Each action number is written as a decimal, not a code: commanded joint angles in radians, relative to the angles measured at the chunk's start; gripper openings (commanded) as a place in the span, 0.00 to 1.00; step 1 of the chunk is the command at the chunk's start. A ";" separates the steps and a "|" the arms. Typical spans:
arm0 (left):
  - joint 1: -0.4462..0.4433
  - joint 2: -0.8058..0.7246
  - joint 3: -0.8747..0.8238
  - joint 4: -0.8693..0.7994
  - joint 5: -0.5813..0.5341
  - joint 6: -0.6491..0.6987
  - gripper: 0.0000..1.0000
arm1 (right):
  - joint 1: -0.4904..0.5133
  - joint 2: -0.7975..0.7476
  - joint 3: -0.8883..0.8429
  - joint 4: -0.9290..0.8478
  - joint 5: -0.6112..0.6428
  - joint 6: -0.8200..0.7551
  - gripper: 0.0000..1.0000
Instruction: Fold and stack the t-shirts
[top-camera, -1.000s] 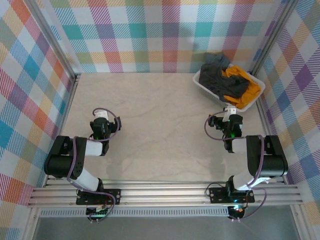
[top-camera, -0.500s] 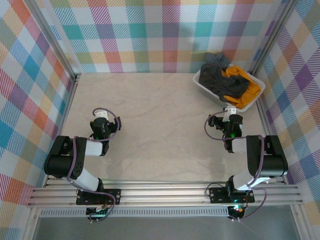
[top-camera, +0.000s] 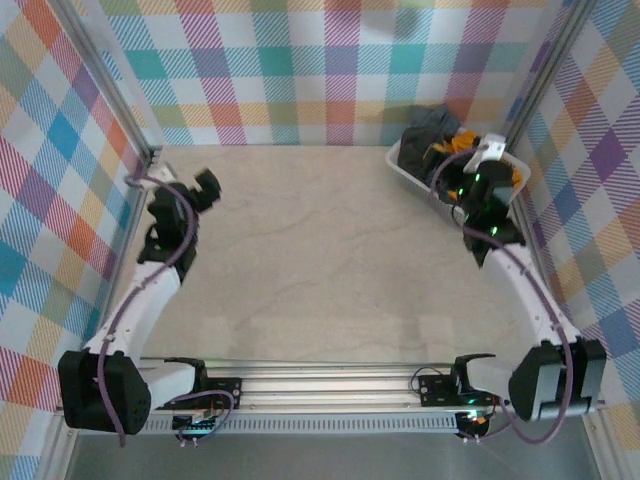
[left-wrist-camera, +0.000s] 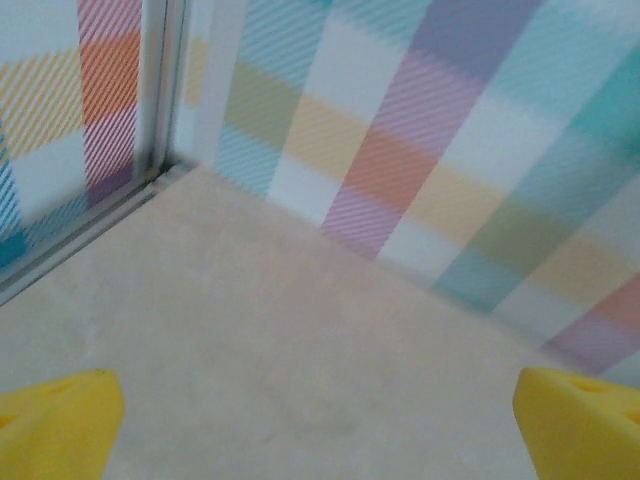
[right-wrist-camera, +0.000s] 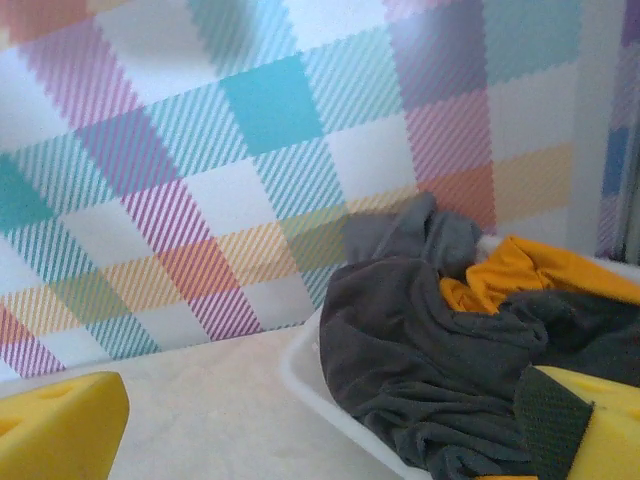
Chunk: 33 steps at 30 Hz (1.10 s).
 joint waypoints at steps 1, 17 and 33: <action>0.066 0.094 0.146 -0.372 0.245 -0.192 1.00 | -0.026 0.248 0.274 -0.480 -0.039 0.170 0.93; -0.205 0.164 0.383 -0.218 0.744 -0.221 0.90 | -0.124 1.093 1.335 -1.007 -0.107 0.367 0.82; -0.309 0.058 0.400 -0.320 0.644 -0.066 0.83 | -0.136 0.995 1.124 -0.855 -0.096 0.398 0.00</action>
